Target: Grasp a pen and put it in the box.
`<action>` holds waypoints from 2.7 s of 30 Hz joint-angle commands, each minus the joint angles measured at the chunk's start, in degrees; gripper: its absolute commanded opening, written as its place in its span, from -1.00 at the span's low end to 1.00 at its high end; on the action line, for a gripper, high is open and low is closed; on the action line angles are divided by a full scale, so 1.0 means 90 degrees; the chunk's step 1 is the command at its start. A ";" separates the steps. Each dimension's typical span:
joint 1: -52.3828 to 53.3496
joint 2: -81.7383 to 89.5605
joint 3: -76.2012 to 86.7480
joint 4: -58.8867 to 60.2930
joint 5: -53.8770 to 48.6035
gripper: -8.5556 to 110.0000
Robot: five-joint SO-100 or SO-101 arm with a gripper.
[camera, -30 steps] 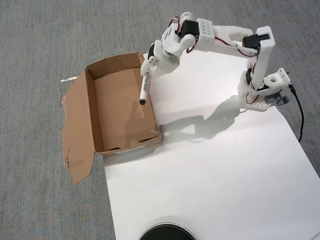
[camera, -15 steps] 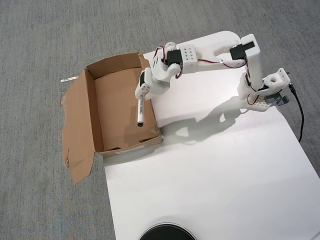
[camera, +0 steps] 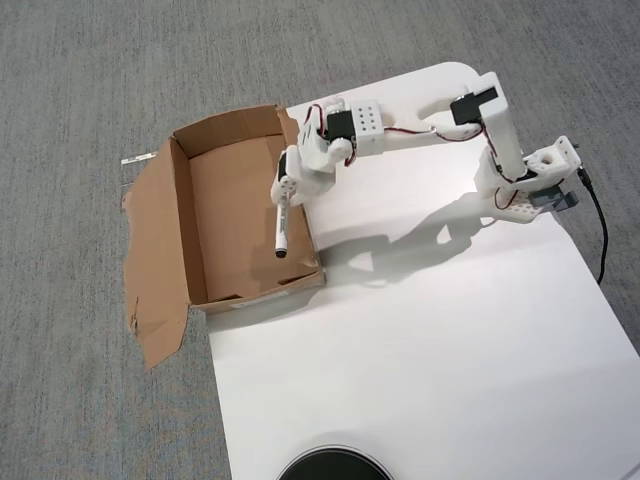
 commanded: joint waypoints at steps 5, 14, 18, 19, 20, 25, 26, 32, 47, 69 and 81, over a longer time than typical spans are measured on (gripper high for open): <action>0.0005 -0.0068 -0.0190 -0.0068 -0.0034 -0.85; 0.0015 -0.0078 -0.0190 -0.0059 -0.0024 -0.80; 0.0015 -0.0078 -0.0181 -0.0059 -0.0034 -0.69; 0.0015 -0.0078 -0.0171 -0.0059 -0.0034 -0.65; 0.0015 -0.0078 -0.0142 -0.0059 -0.0034 -0.61; 0.0005 -0.0068 -0.0171 -0.0039 -0.0034 -0.45; 0.0005 -0.0068 -0.0181 -0.0039 -0.0034 -0.44; 0.0005 0.0059 -0.0190 -0.0039 -0.0034 -0.44; -0.0005 0.1816 -0.0659 0.0059 -0.0044 -0.44; -0.0005 0.4375 -0.0552 0.0068 -0.0044 -0.44; -0.0005 0.5459 -0.0552 0.0977 -0.0044 -0.44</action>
